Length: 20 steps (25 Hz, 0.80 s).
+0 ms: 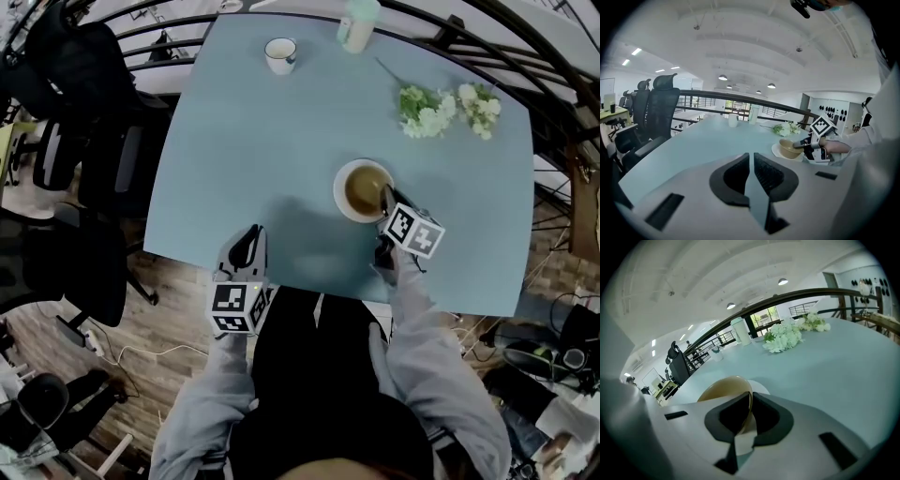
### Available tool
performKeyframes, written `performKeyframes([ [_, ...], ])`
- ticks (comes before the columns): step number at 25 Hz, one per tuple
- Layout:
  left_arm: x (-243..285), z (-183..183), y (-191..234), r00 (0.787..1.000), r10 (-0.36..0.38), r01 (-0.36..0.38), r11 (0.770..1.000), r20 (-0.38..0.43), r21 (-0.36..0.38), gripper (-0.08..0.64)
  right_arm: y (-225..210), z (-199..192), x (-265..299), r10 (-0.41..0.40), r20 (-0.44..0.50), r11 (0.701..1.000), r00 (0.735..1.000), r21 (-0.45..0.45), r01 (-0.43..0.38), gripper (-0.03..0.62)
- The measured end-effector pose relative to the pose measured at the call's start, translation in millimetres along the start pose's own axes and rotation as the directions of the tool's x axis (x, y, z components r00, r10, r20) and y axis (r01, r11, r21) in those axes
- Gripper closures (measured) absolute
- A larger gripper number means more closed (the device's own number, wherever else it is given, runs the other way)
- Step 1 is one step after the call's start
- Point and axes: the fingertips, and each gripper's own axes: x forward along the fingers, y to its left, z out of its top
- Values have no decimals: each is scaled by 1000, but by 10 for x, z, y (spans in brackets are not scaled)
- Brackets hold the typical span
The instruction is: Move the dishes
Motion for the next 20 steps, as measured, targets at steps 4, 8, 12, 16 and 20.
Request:
performKeyframes([
  [4,16,1,-14,1000,-12,12,1000,-4,8,517,-3,-2,4,-7,4,1000,1000,2,7,560],
  [8,28,11,-14,1000,-29,29,999,-9,19,517,37,-6,21,35,12,999,999,11,-35,509],
  [12,57,42,-43,998,-63,63,997,-5,35,517,58,71,-77,64,59,998,996,22,-66,338],
  [16,104,137,-76,994,-105,104,993,8,63,517,72,233,-304,57,131,998,990,31,-61,284],
  [20,193,237,-164,986,-167,164,982,27,94,517,82,356,-624,61,220,996,974,45,-72,282],
])
